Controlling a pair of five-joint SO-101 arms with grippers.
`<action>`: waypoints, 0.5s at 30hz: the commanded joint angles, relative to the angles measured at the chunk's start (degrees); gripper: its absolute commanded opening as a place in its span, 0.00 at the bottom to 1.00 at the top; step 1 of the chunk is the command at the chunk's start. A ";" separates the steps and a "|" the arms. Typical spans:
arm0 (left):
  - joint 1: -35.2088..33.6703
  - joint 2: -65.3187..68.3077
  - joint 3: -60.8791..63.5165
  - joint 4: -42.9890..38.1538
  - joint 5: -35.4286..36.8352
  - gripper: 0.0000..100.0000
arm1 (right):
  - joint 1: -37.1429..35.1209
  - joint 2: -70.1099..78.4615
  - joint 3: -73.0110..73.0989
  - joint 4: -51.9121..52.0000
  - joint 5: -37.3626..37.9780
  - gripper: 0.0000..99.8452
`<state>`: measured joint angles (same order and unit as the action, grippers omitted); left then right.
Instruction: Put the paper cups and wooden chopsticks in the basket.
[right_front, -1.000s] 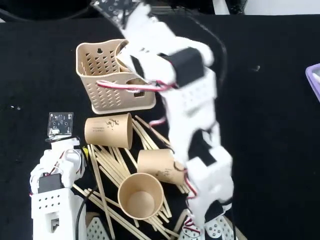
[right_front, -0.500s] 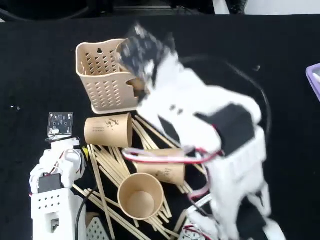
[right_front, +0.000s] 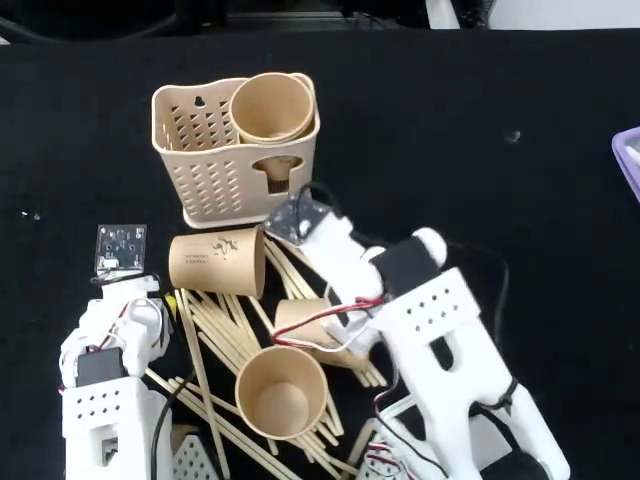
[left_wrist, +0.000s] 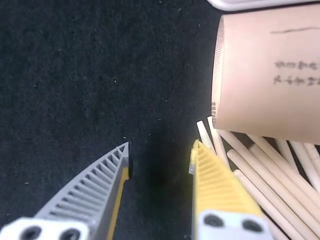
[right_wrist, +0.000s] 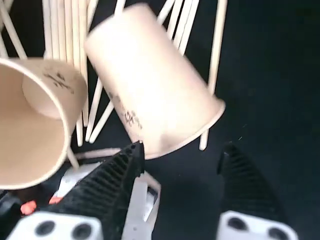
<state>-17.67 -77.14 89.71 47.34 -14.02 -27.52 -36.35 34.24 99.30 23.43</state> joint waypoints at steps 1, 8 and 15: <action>-0.13 -0.53 -0.31 -1.23 0.79 0.20 | 1.41 -2.07 1.63 0.79 -0.18 0.25; -0.13 -0.53 -0.31 -1.32 0.79 0.20 | 0.97 -1.98 2.59 0.70 0.00 0.25; -0.13 -0.53 -0.31 -1.32 0.70 0.20 | -8.18 -1.98 2.77 0.35 -0.62 0.25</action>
<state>-17.67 -77.14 89.71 47.08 -14.02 -32.00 -36.53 37.14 99.30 23.43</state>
